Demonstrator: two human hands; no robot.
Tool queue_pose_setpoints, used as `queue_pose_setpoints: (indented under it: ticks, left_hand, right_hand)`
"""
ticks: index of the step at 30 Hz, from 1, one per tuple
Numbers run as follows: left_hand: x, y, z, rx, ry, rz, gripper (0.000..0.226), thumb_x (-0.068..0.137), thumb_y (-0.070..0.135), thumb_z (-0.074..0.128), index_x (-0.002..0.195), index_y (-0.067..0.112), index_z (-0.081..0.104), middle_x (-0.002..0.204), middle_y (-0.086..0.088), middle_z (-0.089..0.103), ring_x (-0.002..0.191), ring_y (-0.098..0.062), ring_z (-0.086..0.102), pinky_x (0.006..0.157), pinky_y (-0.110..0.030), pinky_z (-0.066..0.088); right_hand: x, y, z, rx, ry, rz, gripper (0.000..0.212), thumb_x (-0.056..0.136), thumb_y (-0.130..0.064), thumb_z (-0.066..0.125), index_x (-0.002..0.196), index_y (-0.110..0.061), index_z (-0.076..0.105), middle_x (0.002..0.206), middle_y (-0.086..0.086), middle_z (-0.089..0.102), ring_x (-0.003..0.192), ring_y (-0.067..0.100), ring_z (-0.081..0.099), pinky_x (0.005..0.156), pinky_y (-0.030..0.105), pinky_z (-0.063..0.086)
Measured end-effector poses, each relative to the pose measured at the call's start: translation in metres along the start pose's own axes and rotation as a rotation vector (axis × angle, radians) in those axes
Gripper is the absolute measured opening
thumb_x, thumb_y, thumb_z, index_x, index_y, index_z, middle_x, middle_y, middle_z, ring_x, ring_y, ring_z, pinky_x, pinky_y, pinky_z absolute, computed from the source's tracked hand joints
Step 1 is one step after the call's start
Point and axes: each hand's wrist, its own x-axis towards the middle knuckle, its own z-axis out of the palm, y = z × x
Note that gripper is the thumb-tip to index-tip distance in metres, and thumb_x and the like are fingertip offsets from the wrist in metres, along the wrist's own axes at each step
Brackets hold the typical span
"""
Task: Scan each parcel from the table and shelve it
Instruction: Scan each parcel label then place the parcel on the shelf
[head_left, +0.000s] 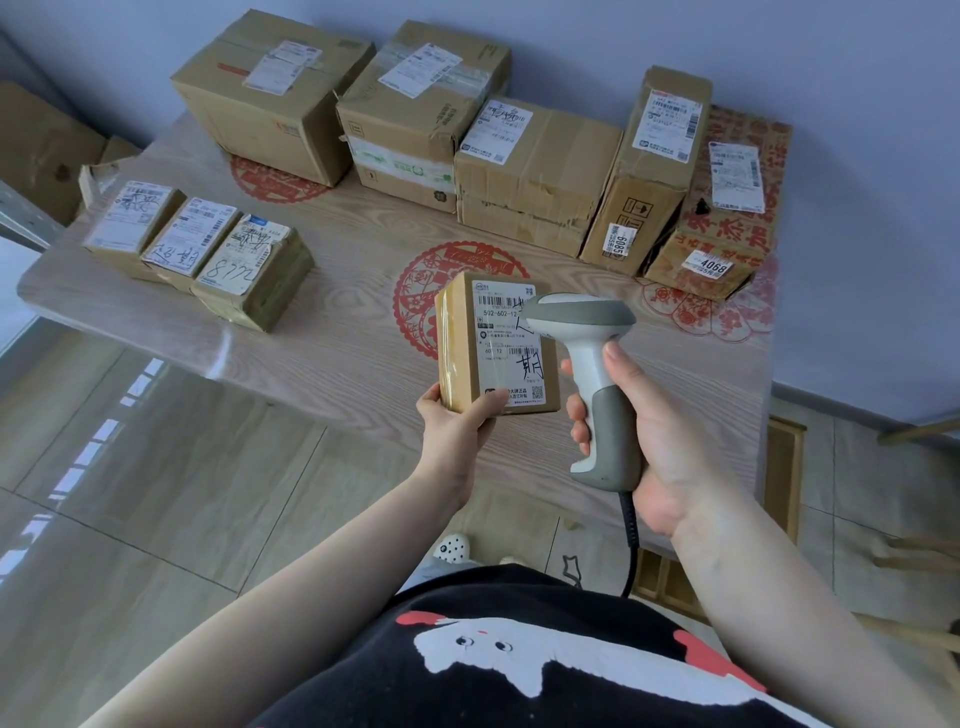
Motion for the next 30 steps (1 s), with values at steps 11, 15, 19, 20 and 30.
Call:
queue_pose_setpoints:
  ticks: [11, 15, 19, 20, 30]
  left_hand:
    - [-0.037, -0.014, -0.074, -0.148, 0.233, 0.065, 0.103, 0.053, 0.026, 0.087, 0.140, 0.009, 0.035, 0.134, -0.015, 0.059, 0.119, -0.023, 0.064, 0.098, -0.036, 0.055]
    - [-0.072, -0.019, -0.132, -0.265, 0.424, 0.119, 0.109, 0.051, 0.030, 0.086, 0.144, 0.005, 0.036, 0.134, -0.019, 0.060, 0.109, -0.021, 0.066, 0.094, -0.035, 0.057]
    - [-0.109, -0.020, -0.198, -0.411, 0.642, 0.166, 0.112, 0.047, 0.031, 0.085, 0.144, 0.004, 0.036, 0.121, -0.016, 0.062, 0.105, -0.021, 0.063, 0.090, -0.033, 0.058]
    - [-0.117, -0.020, -0.215, -0.435, 0.684, 0.175, 0.110, 0.049, 0.030, 0.085, 0.144, 0.004, 0.036, 0.118, -0.015, 0.061, 0.104, -0.021, 0.063, 0.090, -0.034, 0.057]
    - [-0.156, -0.018, -0.374, -0.651, 0.878, 0.175, 0.093, 0.061, 0.028, 0.080, 0.143, 0.004, 0.043, 0.129, -0.016, 0.065, 0.095, -0.015, 0.069, 0.080, -0.027, 0.055]
  right_hand:
    - [0.004, 0.029, 0.000, -0.152, -0.121, 0.119, 0.043, 0.083, -0.057, 0.056, 0.101, -0.021, 0.072, 0.069, 0.000, 0.062, 0.057, 0.010, 0.054, 0.065, 0.027, 0.043]
    - [0.013, 0.051, 0.020, -0.232, -0.201, 0.189, 0.040, 0.092, -0.054, 0.052, 0.102, -0.021, 0.071, 0.069, -0.002, 0.062, 0.056, 0.009, 0.055, 0.067, 0.027, 0.044]
    - [0.015, 0.070, 0.061, -0.310, -0.292, 0.230, 0.040, 0.094, -0.053, 0.051, 0.101, -0.019, 0.071, 0.068, -0.001, 0.061, 0.056, 0.011, 0.054, 0.065, 0.027, 0.043]
    - [0.015, 0.075, 0.073, -0.336, -0.315, 0.233, 0.040, 0.094, -0.053, 0.050, 0.101, -0.020, 0.072, 0.068, -0.001, 0.061, 0.056, 0.010, 0.054, 0.064, 0.027, 0.043]
    - [0.012, 0.142, 0.239, -0.541, -0.445, 0.220, 0.037, 0.094, -0.050, 0.055, 0.101, -0.019, 0.073, 0.068, -0.001, 0.063, 0.055, 0.008, 0.058, 0.070, 0.029, 0.044]
